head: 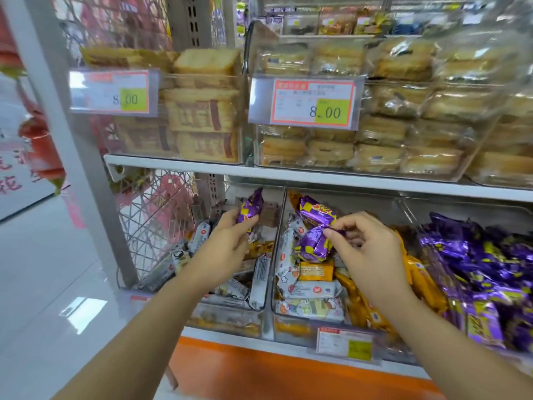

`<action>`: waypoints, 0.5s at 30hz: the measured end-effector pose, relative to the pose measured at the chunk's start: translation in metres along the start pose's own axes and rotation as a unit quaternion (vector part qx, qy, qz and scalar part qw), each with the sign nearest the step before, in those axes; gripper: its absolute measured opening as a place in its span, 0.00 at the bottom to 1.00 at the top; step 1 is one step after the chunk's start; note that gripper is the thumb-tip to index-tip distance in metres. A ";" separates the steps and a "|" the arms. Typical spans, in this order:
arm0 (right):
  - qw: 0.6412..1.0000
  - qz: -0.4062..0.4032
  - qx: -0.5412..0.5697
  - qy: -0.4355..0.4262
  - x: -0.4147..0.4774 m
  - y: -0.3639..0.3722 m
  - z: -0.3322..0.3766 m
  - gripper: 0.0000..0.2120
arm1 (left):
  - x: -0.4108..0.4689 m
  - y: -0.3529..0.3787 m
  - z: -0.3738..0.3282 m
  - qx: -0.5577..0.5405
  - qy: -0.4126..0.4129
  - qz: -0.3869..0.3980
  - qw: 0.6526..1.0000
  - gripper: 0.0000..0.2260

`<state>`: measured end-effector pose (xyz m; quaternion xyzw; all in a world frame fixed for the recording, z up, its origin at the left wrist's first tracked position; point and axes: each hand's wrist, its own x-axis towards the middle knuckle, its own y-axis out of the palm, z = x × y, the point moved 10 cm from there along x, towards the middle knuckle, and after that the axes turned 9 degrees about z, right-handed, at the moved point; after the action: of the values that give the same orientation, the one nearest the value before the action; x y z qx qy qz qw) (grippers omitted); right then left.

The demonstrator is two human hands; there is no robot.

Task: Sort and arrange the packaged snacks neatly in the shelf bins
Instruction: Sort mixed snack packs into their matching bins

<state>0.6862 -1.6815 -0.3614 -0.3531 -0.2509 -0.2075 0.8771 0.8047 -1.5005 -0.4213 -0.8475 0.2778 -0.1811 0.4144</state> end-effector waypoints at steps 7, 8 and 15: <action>0.999 -0.043 0.021 -0.026 -0.038 -0.057 0.010 0.13 | -0.052 0.019 -0.110 0.113 0.165 -0.012 0.980 0.20; 0.998 -0.053 0.015 -0.030 -0.043 -0.071 0.009 0.13 | -0.051 0.026 -0.125 0.127 0.182 -0.012 0.975 0.21; 0.989 -0.147 -0.016 0.026 -0.081 -0.187 -0.044 0.13 | -0.020 0.100 -0.240 0.148 0.278 -0.003 0.949 0.22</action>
<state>0.5340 -1.8230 -0.3403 -0.3206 -0.2736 -0.3470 0.8378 0.6284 -1.6829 -0.3609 -0.6938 0.3497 -0.4493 0.4410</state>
